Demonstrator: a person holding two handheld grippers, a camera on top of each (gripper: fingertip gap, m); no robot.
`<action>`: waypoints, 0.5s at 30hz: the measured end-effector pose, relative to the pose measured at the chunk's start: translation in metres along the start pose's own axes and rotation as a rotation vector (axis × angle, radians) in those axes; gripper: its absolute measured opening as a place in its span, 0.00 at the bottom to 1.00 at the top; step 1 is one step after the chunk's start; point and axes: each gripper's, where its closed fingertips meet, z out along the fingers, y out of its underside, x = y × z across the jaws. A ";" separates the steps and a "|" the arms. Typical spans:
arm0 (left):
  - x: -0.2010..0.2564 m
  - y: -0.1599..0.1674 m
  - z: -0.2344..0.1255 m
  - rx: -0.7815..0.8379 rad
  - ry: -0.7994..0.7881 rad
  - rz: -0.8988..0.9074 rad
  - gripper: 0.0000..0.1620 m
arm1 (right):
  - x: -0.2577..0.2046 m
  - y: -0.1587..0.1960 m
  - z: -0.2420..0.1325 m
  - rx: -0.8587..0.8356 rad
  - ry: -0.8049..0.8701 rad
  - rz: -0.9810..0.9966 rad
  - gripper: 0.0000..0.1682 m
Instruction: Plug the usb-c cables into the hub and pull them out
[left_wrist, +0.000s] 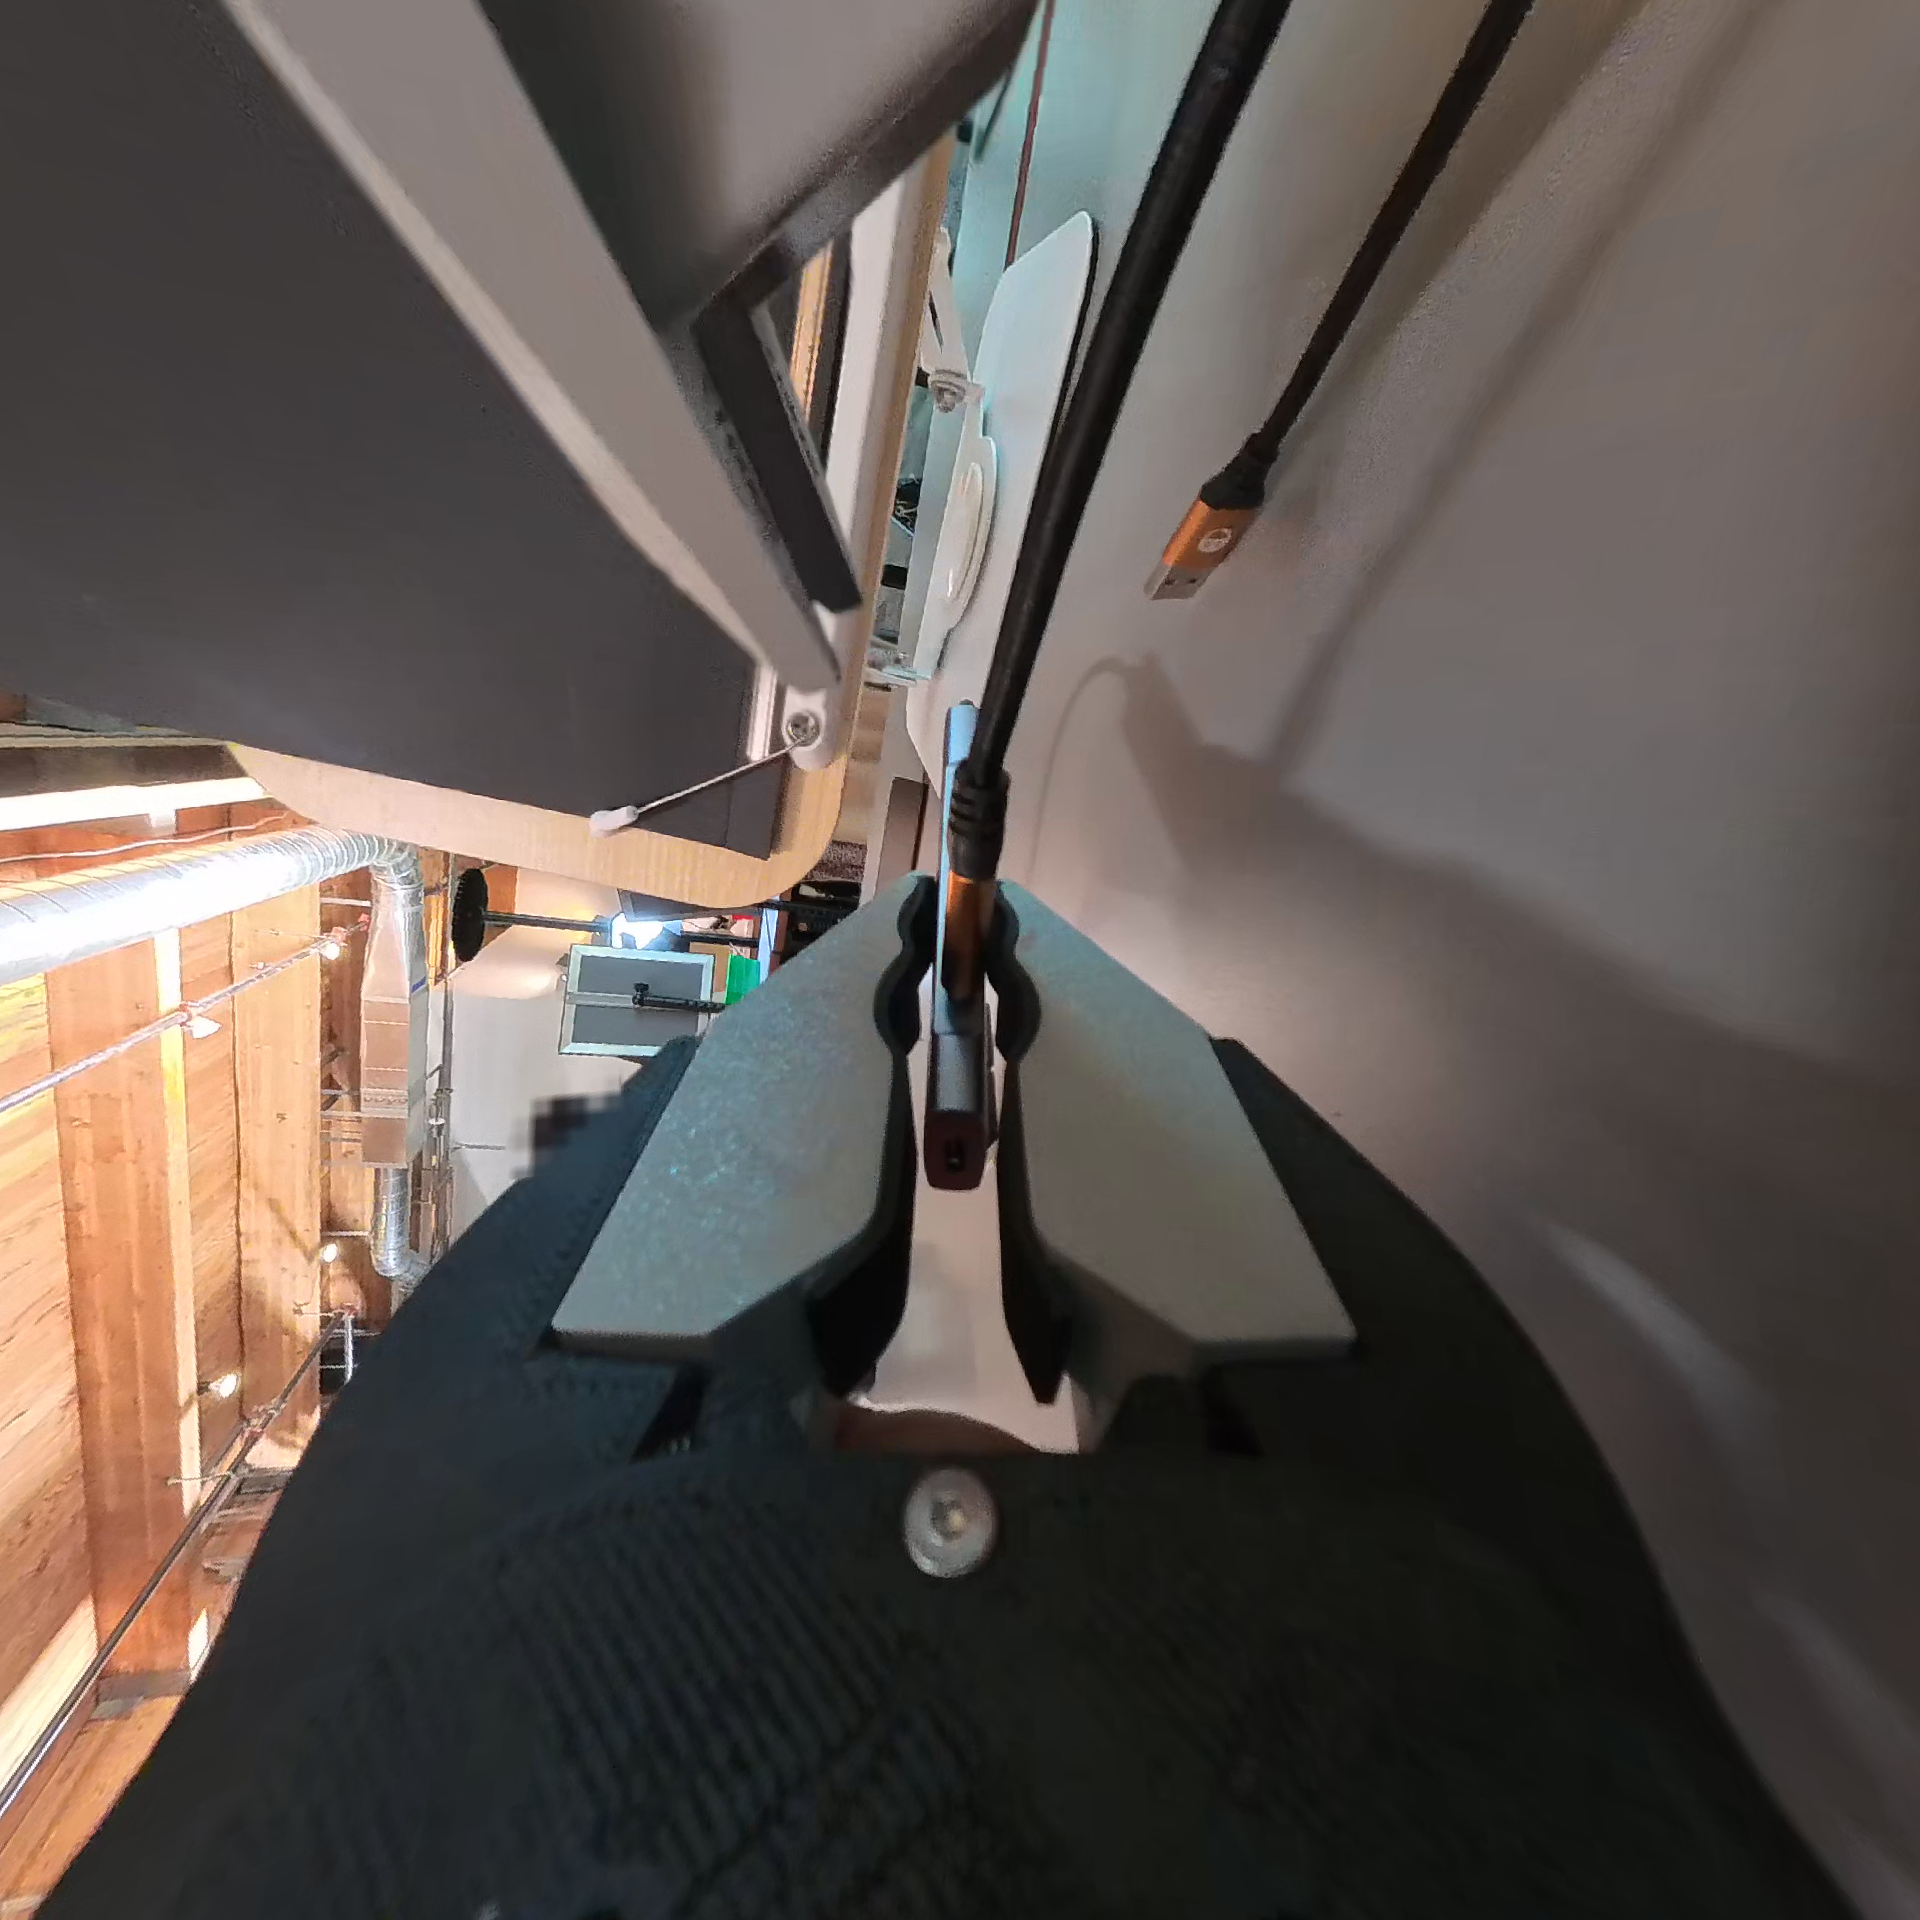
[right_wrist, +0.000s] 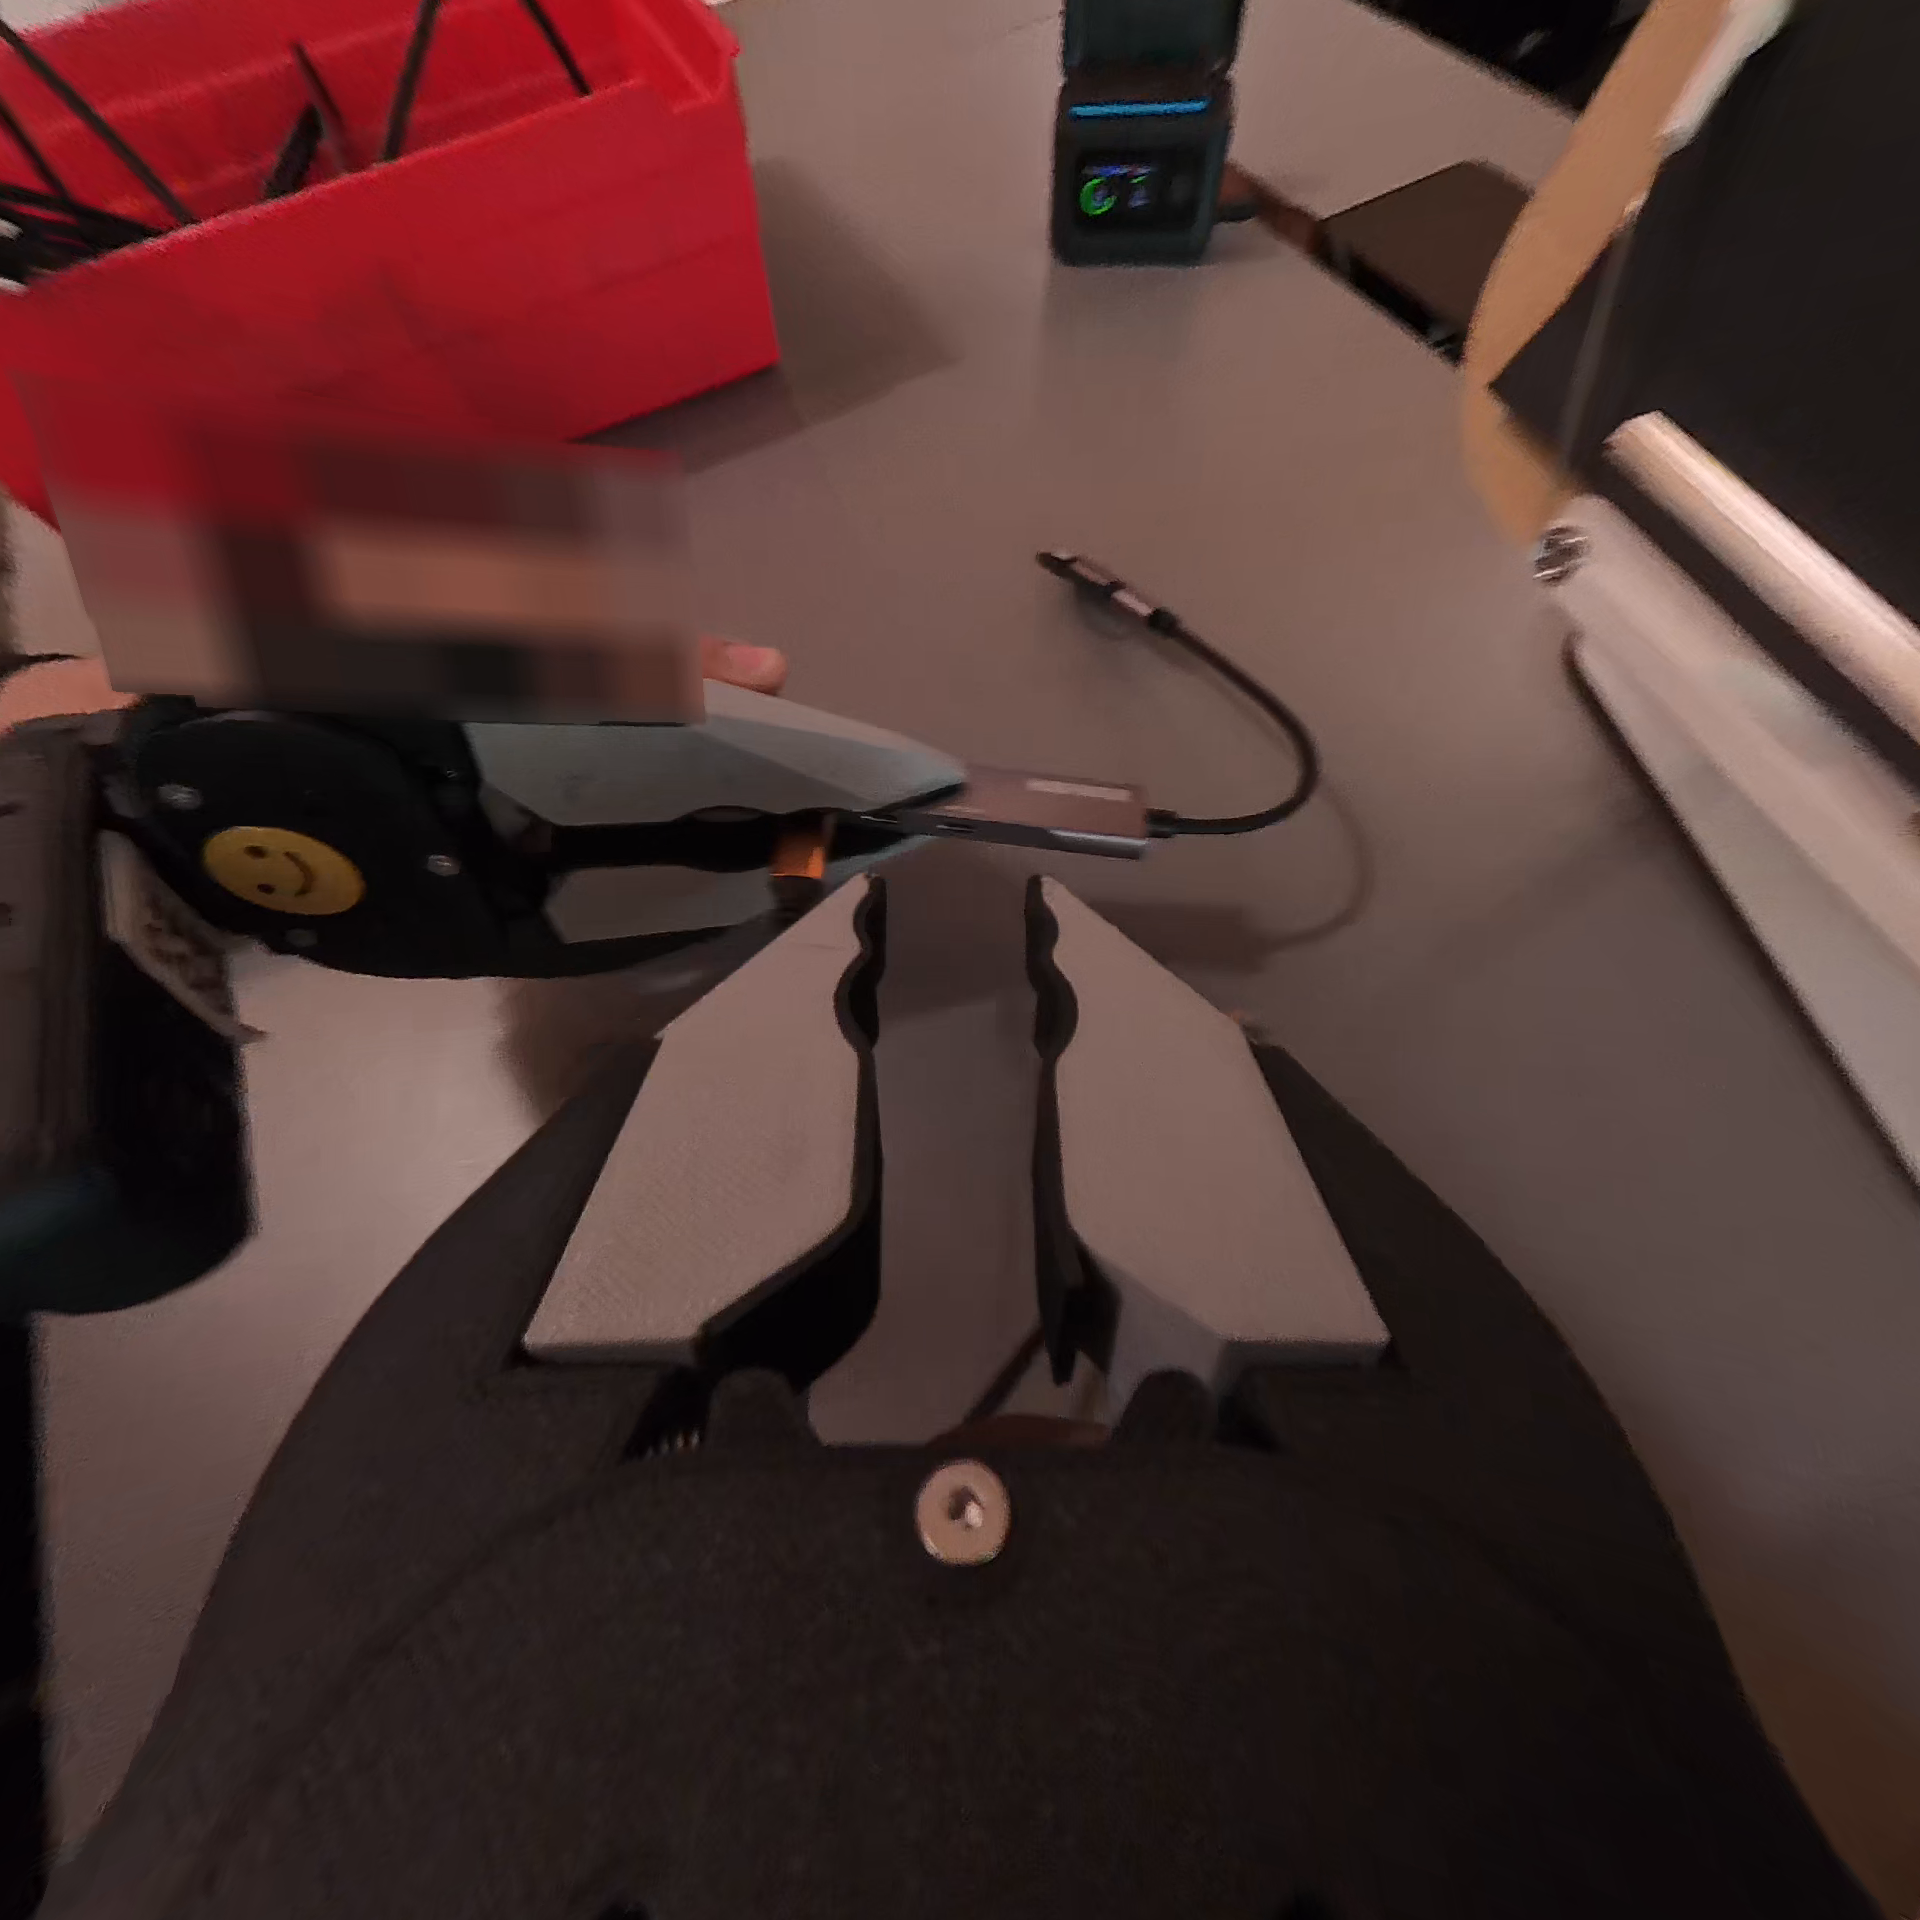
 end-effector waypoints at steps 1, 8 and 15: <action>-0.001 -0.001 -0.001 0.008 -0.005 0.000 0.04 | 0.007 0.000 -0.001 0.000 0.040 -0.035 0.14; 0.000 -0.014 -0.010 0.103 0.022 -0.010 0.04 | 0.032 0.010 0.000 -0.094 0.366 -0.560 0.15; 0.002 -0.026 -0.021 0.207 0.072 -0.048 0.04 | 0.013 0.023 0.019 -0.156 0.359 -0.782 0.19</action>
